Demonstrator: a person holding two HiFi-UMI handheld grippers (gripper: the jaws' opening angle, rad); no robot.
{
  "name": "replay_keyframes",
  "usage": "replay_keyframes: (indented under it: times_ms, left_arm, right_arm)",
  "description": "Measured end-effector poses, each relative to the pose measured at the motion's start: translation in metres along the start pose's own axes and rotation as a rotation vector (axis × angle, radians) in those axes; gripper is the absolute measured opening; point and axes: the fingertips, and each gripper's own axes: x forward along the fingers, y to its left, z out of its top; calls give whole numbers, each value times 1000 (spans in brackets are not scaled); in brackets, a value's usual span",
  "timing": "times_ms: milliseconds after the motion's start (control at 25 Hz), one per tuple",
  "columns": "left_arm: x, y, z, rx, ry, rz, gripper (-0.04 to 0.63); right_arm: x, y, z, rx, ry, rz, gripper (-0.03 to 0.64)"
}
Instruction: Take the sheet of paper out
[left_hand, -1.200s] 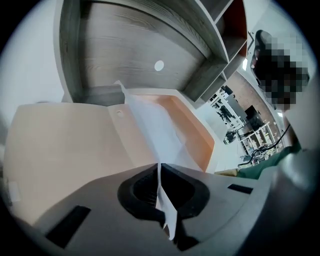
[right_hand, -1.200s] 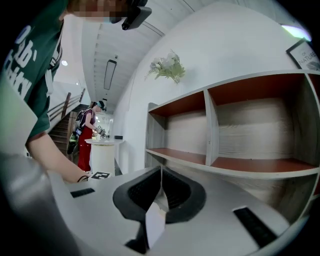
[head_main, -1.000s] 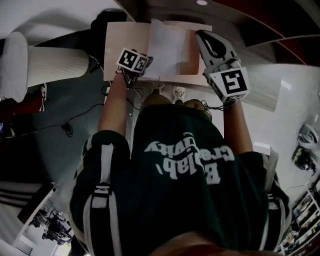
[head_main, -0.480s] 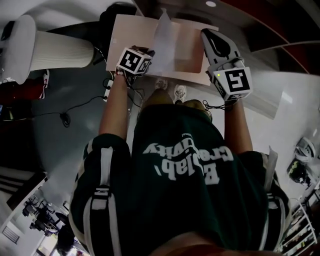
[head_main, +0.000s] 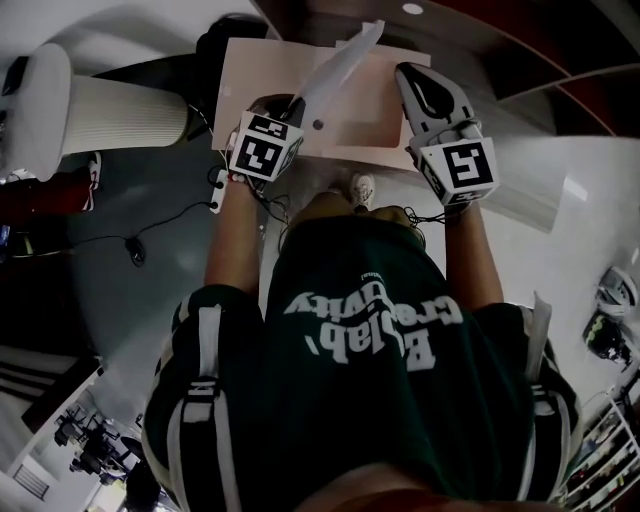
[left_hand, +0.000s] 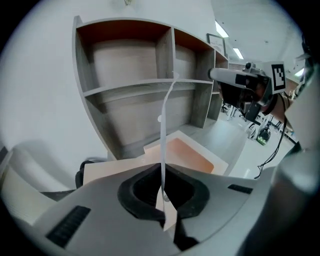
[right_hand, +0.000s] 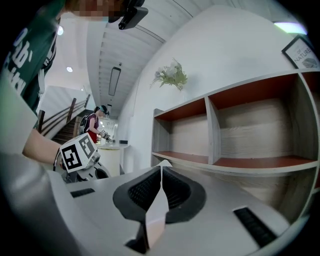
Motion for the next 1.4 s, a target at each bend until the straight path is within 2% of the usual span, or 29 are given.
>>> replay_keyframes:
  times_ms: [360,560,720,880,1120,1240,1400]
  left_arm:
    - [-46,10,33,27,-171,117,18]
    - [-87,18,39,-5,-259,190,18]
    - [-112,25,38,-24,-314,228,18]
    - [-142,20,26,-25,-362,233,18]
    - [-180,5,15,-31,-457,217,18]
    - [-195,-4,12,-34,-506,206,18]
    - [-212,-8,10,-43,-554,227,18]
  right_arm:
    - [-13,12,15,-47,-6,-70,35]
    - [-30,37,30,-67,-23,-113,35]
    - [-45,59,44,-74,-76,-162,35]
    - [-69,93,45,-57,-33,-211,35]
    - [-97,141,57,-81,-86,-253,35]
    - [-110,157,55,-81,-46,-292,35]
    - [-122,174,65,-128,-132,-283,35]
